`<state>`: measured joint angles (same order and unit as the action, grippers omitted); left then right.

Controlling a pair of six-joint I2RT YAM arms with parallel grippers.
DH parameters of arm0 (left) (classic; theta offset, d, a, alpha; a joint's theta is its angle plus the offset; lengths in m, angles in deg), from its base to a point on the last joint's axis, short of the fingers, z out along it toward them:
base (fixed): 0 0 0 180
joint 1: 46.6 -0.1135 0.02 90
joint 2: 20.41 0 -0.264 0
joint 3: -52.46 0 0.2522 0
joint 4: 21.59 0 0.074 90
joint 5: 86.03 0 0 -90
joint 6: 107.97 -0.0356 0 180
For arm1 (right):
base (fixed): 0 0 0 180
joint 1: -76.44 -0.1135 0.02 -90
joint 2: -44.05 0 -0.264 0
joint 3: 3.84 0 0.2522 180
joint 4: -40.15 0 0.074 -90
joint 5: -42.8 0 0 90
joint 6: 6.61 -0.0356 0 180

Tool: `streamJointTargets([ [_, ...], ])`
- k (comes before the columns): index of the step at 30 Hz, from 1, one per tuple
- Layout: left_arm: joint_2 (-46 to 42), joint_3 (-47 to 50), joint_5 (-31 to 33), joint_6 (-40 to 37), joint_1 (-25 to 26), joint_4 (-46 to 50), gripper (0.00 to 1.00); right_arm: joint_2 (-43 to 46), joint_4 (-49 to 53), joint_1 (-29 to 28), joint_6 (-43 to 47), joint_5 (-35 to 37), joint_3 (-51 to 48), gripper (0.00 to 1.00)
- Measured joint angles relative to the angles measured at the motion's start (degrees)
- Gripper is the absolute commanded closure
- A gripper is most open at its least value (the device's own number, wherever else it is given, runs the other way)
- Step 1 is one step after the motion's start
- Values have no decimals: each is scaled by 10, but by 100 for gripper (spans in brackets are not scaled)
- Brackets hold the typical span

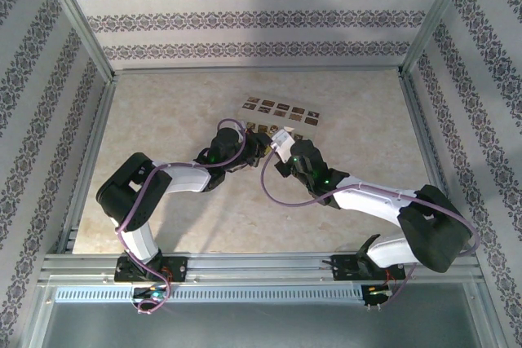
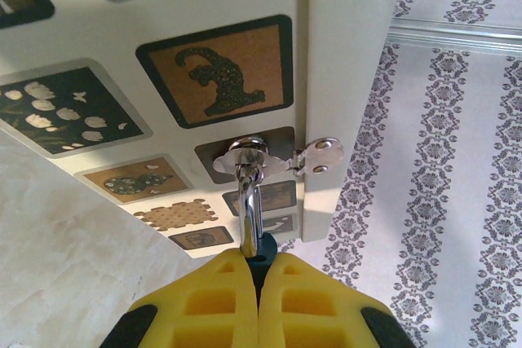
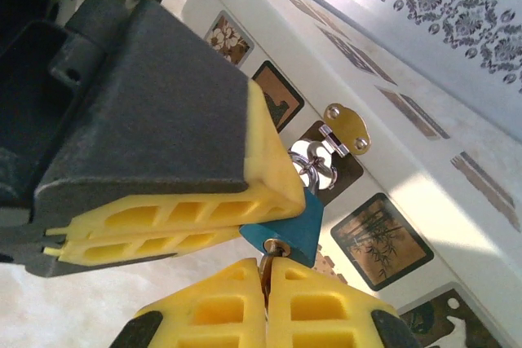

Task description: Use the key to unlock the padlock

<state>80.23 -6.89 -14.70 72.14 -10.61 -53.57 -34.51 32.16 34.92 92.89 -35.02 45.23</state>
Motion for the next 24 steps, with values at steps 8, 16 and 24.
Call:
streamJointTargets([
  [8,9,0,5,0,0,1,100,-16,-43,-1,-131,0,-20,100],
  [16,15,0,0,-1,0,1,100,-21,-78,-4,-199,5,-38,100],
  [24,56,0,-10,-7,1,1,100,-75,-142,-19,-203,26,-71,100],
])
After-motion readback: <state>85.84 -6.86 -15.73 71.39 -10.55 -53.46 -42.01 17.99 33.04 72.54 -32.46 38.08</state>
